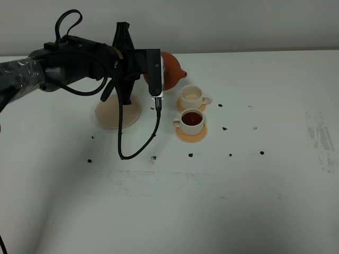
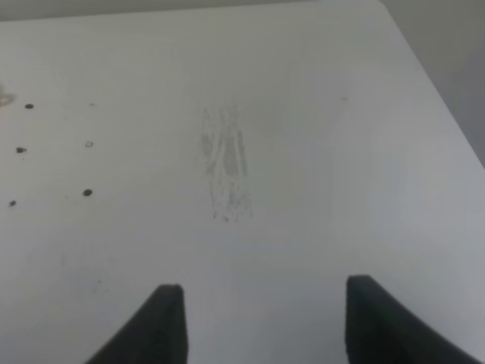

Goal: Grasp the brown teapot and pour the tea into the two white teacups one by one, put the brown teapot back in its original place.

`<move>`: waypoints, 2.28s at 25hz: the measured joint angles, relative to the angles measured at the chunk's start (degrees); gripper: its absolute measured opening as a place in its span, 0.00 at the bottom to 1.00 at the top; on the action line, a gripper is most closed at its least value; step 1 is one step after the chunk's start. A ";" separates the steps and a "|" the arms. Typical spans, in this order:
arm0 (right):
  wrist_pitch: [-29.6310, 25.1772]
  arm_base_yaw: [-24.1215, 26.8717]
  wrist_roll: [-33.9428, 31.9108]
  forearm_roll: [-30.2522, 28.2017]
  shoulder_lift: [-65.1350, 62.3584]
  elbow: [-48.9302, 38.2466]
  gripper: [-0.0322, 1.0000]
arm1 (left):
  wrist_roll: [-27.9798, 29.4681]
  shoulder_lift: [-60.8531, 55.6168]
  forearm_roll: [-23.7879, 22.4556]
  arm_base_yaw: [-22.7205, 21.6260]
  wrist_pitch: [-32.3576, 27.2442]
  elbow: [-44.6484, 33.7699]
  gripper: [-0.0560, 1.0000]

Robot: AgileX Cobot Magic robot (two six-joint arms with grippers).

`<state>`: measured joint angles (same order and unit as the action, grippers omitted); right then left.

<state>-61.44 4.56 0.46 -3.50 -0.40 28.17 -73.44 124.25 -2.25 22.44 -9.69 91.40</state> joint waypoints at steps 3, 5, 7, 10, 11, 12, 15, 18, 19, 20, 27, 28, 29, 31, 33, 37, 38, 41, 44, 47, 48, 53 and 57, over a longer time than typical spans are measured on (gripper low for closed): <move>0.00 0.00 0.00 0.00 0.00 0.00 0.47 | 0.12 0.04 -2.49 0.61 1.09 0.00 0.15; 0.00 0.00 0.00 0.00 0.00 0.00 0.47 | 0.27 0.11 -4.09 0.99 1.55 0.00 0.15; 0.00 0.00 0.00 0.00 0.00 0.00 0.47 | 0.31 0.23 -5.55 1.18 1.76 0.00 0.15; 0.00 0.00 0.00 0.00 0.00 0.00 0.47 | 0.31 0.51 -7.86 1.40 1.93 0.00 0.15; 0.00 0.00 0.00 0.00 0.00 0.00 0.47 | 0.31 0.51 -8.66 1.43 1.93 0.00 0.15; 0.00 0.00 0.00 0.00 0.00 0.00 0.47 | 0.31 0.51 -9.44 1.43 1.93 0.00 0.15; 0.00 0.00 0.00 0.00 0.00 0.00 0.47 | 0.31 0.51 -11.20 1.43 1.93 0.00 0.15; 0.05 0.00 0.00 0.00 0.00 0.00 0.47 | 0.31 0.51 -12.90 1.66 1.93 0.00 0.15; 0.05 0.00 0.00 0.00 0.00 0.00 0.47 | 0.31 0.51 -13.44 1.78 2.00 0.00 0.15; 0.05 0.00 0.00 0.00 0.00 0.00 0.47 | 0.38 0.51 -13.99 1.86 2.24 0.00 0.15; 0.05 0.00 0.00 0.00 0.00 0.00 0.47 | 1.86 1.15 -18.47 2.63 4.31 0.00 0.15; 0.05 0.00 0.00 0.00 0.00 0.00 0.47 | 1.86 1.17 -18.90 2.63 4.31 0.00 0.15; 0.05 0.00 0.00 0.00 0.00 0.00 0.47 | 1.86 1.22 -19.56 2.63 4.31 0.00 0.15; 0.05 0.00 0.00 0.00 0.00 0.00 0.47 | 1.90 1.35 -20.53 2.63 4.52 0.00 0.15; 0.05 0.00 0.00 0.00 0.00 0.00 0.47 | 1.92 1.54 -21.53 2.63 4.52 0.00 0.15; 0.05 0.00 0.00 0.00 0.00 0.00 0.47 | 1.97 1.58 -23.20 2.63 4.91 0.00 0.15; 0.05 0.00 0.00 0.00 0.00 0.00 0.47 | 1.97 1.58 -23.46 2.63 5.13 0.00 0.15; 0.05 0.00 0.00 0.00 0.00 0.00 0.47 | 1.97 1.58 -25.06 2.69 5.19 0.00 0.15; 0.05 0.00 0.00 0.00 0.00 0.00 0.47 | 1.99 1.58 -26.23 2.69 5.60 0.00 0.15; 0.05 0.00 0.00 0.00 0.00 0.00 0.47 | 1.99 1.58 -27.35 2.69 5.92 0.00 0.15; 0.05 0.00 0.00 0.00 0.00 0.00 0.47 | 1.99 1.58 -27.64 2.69 6.00 0.00 0.15; 0.05 0.00 0.00 0.00 0.00 0.00 0.47 | 1.99 1.58 -28.44 2.69 6.56 0.00 0.15; 0.05 0.00 0.00 0.00 0.00 0.00 0.47 | 1.99 1.58 -29.36 2.69 6.96 0.00 0.15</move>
<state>-61.39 4.56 0.46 -3.50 -0.40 28.17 -71.46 125.83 -31.62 25.13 -2.73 91.40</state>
